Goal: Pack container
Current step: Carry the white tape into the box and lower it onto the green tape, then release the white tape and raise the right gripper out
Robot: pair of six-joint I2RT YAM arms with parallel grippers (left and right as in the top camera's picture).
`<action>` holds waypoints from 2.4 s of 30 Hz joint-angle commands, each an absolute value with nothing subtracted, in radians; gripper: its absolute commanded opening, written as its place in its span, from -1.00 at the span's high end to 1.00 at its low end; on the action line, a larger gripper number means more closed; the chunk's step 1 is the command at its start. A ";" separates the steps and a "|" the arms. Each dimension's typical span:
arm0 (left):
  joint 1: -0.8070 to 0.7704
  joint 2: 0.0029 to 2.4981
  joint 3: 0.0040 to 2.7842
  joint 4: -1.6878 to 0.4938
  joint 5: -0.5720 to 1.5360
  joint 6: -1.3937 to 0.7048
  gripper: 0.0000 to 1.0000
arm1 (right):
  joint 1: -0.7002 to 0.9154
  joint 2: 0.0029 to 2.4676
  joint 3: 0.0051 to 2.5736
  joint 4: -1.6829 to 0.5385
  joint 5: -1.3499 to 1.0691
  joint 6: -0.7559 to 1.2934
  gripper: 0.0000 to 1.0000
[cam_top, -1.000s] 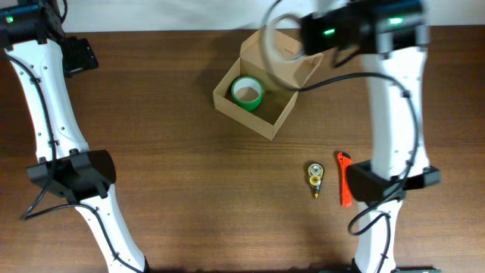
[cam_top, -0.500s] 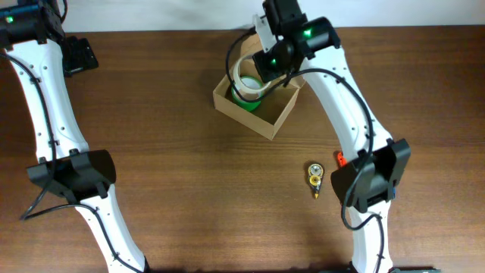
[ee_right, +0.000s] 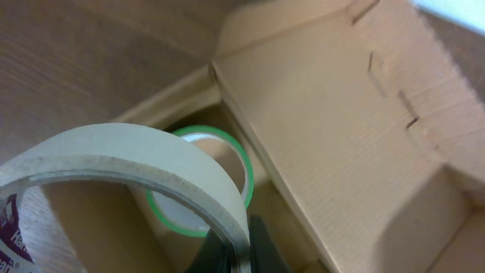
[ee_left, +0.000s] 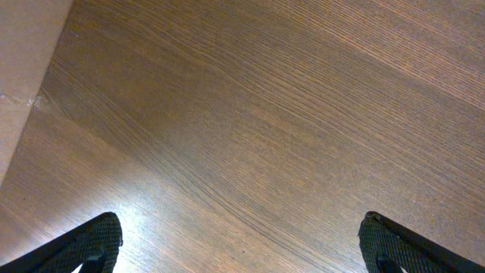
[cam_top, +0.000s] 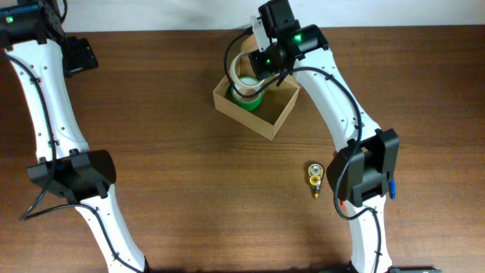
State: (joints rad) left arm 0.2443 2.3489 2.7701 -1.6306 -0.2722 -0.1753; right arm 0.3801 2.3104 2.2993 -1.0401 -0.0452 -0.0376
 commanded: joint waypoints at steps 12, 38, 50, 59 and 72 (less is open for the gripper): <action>0.248 2.340 2.762 -1.628 -0.268 -0.170 -0.99 | 0.372 2.427 2.298 -1.083 -0.040 -0.018 0.92; 0.248 2.340 2.762 -1.628 -0.268 -0.170 -1.00 | 0.372 2.498 2.298 -1.013 -0.040 -0.018 0.92; 0.248 2.340 2.763 -1.628 -0.268 -0.170 -1.00 | 0.372 2.497 2.307 -1.009 -0.040 -0.022 0.16; 0.248 2.340 2.762 -1.628 -0.268 -0.170 -1.00 | 0.373 2.453 2.511 -1.104 -0.039 -0.022 0.12; 0.248 2.340 2.763 -1.628 -0.268 -0.170 -1.00 | 0.324 2.214 2.715 -1.293 0.100 -0.097 0.05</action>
